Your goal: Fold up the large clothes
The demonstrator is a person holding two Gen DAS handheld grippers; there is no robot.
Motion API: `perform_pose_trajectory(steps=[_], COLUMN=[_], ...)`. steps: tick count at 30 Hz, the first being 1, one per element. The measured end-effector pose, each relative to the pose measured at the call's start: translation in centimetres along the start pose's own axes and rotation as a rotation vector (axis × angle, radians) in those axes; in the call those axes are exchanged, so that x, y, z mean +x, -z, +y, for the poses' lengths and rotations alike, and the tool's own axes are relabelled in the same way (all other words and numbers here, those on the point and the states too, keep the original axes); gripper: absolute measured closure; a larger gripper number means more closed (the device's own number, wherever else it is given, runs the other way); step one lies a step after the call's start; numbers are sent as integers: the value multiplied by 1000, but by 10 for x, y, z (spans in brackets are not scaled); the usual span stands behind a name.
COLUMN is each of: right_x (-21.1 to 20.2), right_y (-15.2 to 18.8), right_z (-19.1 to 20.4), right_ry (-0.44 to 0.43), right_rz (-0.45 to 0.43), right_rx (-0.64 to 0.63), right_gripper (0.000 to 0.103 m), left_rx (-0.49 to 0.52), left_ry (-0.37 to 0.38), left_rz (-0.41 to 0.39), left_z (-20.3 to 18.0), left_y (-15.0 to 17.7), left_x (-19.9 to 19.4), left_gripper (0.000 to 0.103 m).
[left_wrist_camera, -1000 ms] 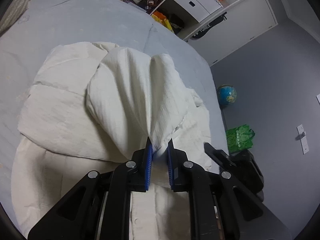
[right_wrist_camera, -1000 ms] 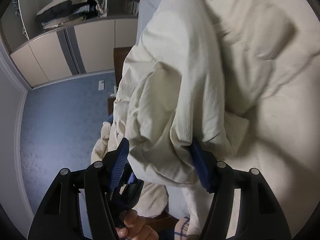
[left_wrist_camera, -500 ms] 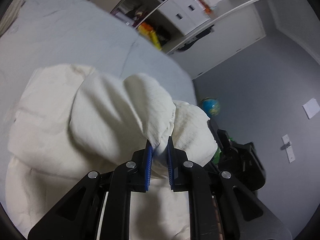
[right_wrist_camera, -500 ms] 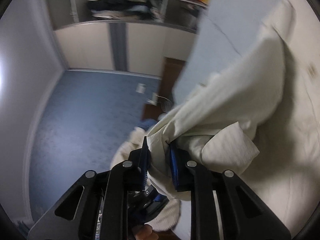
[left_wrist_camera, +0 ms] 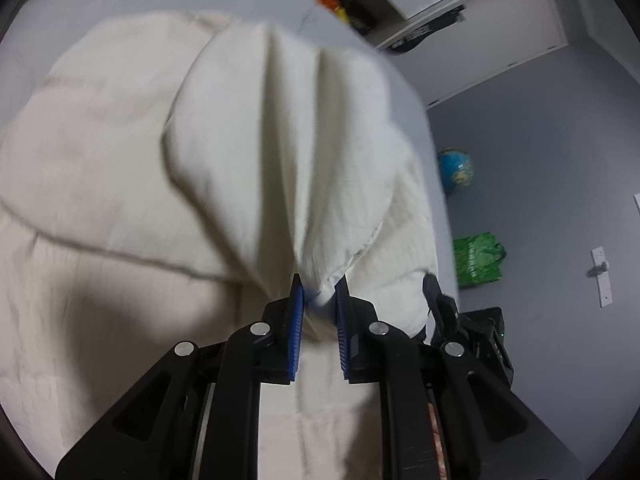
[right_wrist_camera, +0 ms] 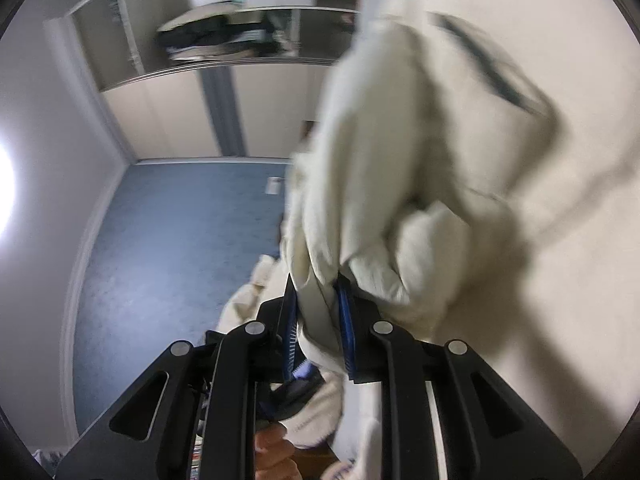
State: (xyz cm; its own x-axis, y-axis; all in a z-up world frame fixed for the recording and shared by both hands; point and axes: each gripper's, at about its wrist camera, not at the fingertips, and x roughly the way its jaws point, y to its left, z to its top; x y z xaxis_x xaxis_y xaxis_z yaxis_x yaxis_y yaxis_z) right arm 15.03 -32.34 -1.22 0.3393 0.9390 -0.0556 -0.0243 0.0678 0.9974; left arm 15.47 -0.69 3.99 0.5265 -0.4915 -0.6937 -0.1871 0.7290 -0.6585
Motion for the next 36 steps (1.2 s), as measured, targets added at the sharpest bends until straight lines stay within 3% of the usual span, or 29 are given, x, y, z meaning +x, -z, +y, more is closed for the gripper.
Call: perform_pose_trajectory(steps=[5,9,14,16,21,24,27,29,31,32,33,36], right_x=[-6,-13,-5,14,57,70,75,78,81,80,77,68], right_y=[3,-10,-29,-39,-52,-47,-40,-35,-31,-29,-27,-20], right_z=[-3,33,79,96,101,95,89,92,97,100,106,127], right_ry=[131,222,247,284,413,484,499,502,502,491,478,431], right_rz=[19,-13,-23,13,146,193,219,243,248,241,228,176], right_rx=[-11,-128,-268,-310,-343,-377,-388,-416,-456,-473,-493,-544], right_gripper=[85,84,51,48,48,48,50,86,92,94,95,95], left_rx=[-3,0,-15,-12,34,65,104,124,154,168,184,230], left_ry=[-28,-35,-30,-28,-57,-81,-104,-108,-119,-119,-118,-141], left_rz=[21,14,13,13,-6,-32,-72,-81,-73,-60,-45,-86], left_z=[11,12,15,13,4,-6,-20,-29,-36,-37,-39,-41], left_y=[6,-1,-1,-2,-8,-14,-28,-35,-42,-44,-46,-42], left_x=[9,7,0,-3,-11,-19,-25,-23,-17,-14,-11,-18], left_gripper=[84,81,75,75,71,57,46,44,55,77,87,96])
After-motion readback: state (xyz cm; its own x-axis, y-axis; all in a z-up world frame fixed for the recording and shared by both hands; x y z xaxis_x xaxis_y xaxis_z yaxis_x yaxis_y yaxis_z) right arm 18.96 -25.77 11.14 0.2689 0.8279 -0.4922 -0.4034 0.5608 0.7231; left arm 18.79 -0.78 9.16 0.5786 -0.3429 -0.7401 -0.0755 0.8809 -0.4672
